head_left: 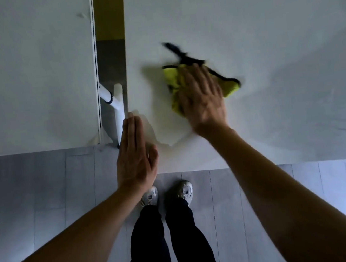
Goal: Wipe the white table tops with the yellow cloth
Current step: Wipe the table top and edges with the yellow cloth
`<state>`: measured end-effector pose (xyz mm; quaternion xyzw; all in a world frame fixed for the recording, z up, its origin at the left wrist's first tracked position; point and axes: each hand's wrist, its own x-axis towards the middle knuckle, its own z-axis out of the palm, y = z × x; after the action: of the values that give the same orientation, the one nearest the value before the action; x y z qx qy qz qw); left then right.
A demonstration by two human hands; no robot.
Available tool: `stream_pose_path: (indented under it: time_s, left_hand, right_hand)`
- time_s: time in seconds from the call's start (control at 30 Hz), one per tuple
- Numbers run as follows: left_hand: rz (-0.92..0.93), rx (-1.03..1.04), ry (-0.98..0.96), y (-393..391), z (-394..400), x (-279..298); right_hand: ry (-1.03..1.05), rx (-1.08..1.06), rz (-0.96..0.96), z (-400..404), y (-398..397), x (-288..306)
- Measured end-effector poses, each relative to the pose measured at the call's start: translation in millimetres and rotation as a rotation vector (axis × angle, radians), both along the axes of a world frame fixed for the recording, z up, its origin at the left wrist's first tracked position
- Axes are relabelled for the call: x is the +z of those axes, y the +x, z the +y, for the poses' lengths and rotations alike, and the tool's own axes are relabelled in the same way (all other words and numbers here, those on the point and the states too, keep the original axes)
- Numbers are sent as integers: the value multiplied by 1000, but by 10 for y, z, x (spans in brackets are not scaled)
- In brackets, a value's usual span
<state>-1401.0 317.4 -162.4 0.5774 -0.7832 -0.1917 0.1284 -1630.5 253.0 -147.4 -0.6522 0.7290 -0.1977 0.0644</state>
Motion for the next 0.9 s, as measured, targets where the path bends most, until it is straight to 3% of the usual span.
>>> stream_pose_path:
  time_s: [0.13, 0.3, 0.47, 0.63, 0.77, 0.9]
  left_hand:
    - [29, -13, -3, 4, -15, -4]
    - [88, -6, -7, 18, -21, -13]
    - [154, 11, 10, 102, 40, 47]
    - [12, 1, 0, 555, 565, 61]
    - [-54, -65, -1, 689, 569, 84]
    - [-54, -80, 3, 742, 525, 122]
  right_hand:
    - [47, -253, 26, 375, -750, 19]
    - [33, -448, -12, 342, -609, 43]
    - [-41, -184, 11, 273, 410, -26]
    - [8, -5, -43, 335, 1434, 59]
    - [61, 50, 1, 512, 1102, 84]
    - [108, -332, -52, 970, 159, 33]
